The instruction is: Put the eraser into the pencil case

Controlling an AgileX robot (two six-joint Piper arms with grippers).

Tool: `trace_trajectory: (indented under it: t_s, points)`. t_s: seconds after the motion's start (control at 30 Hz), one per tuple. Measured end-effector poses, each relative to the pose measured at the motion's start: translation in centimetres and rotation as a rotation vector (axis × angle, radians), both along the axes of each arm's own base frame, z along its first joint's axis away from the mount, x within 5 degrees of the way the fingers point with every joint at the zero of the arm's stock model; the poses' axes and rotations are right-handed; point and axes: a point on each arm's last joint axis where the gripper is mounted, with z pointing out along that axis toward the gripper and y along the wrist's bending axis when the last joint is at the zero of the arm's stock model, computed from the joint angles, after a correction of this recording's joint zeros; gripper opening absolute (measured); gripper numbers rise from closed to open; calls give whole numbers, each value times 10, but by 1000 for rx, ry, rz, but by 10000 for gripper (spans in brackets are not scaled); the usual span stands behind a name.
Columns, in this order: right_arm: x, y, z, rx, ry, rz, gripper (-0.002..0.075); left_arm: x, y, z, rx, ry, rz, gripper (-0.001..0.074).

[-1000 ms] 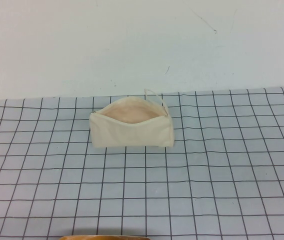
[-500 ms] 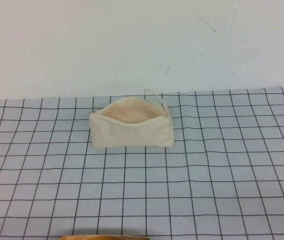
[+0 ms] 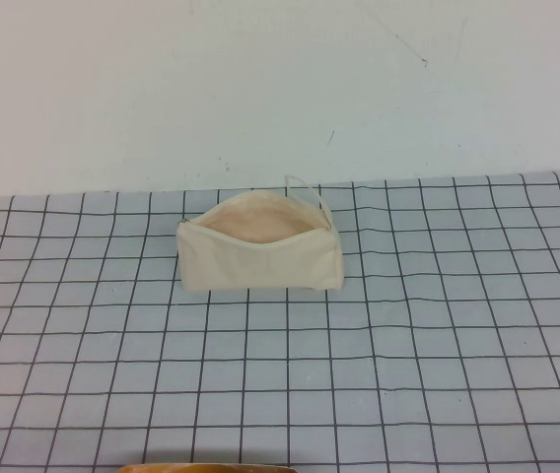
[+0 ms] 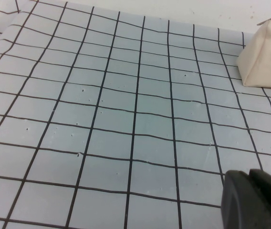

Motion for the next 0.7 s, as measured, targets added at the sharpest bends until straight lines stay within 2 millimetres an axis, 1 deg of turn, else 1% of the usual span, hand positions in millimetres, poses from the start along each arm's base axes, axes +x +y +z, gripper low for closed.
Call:
trace_trajectory:
  t_s: [0.1,0.7]
  points:
    - [-1,0,-4,4,41,-2,-1,0,0,0,0,0,0,-2]
    - [-1,0,-4,7,43,-3,-1,0,0,0,0,0,0,-2]
